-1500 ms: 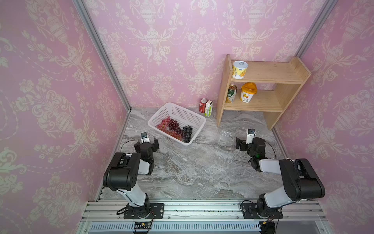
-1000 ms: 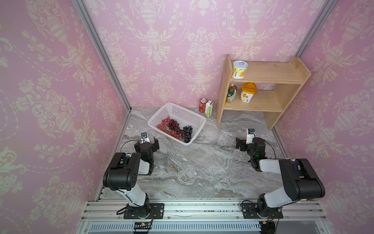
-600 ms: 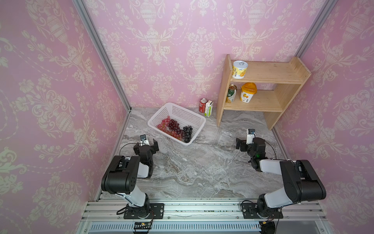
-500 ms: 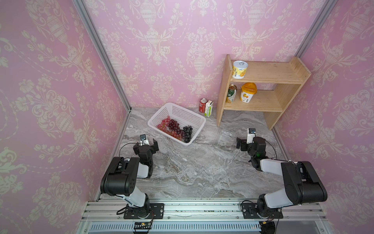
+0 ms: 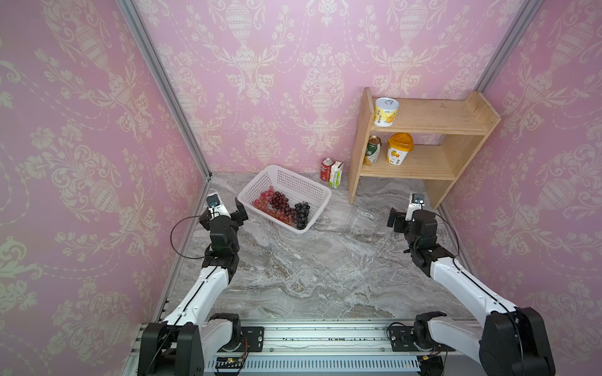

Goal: Pack grapes into containers
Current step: Pick up the grape from the basket.

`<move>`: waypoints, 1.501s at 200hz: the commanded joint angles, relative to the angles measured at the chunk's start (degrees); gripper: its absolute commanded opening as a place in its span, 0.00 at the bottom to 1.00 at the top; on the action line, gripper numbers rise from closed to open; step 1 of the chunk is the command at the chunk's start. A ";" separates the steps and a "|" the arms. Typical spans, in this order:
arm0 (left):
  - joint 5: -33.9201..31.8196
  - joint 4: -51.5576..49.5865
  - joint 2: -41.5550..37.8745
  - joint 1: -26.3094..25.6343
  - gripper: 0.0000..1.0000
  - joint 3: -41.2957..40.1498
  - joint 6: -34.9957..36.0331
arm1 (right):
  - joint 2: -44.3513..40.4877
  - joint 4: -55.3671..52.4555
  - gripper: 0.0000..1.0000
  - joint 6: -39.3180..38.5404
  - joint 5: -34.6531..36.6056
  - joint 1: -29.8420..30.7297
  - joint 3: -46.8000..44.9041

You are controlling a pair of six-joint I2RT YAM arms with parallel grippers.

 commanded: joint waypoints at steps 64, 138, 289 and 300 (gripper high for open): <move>28.50 -32.58 12.73 -0.67 0.99 28.85 -17.21 | 4.63 -31.72 1.00 16.21 -3.83 4.65 19.61; 28.09 -53.88 35.85 -5.13 0.99 50.43 -14.98 | 4.66 -35.18 1.00 12.61 -6.83 15.82 24.19; 22.53 -79.25 78.44 -8.07 0.99 101.82 -9.47 | 20.34 -41.44 1.00 9.95 -6.02 29.73 39.91; 22.40 -81.32 81.19 -8.05 0.99 106.07 -8.99 | 22.65 -42.60 1.00 9.79 -6.46 30.11 42.44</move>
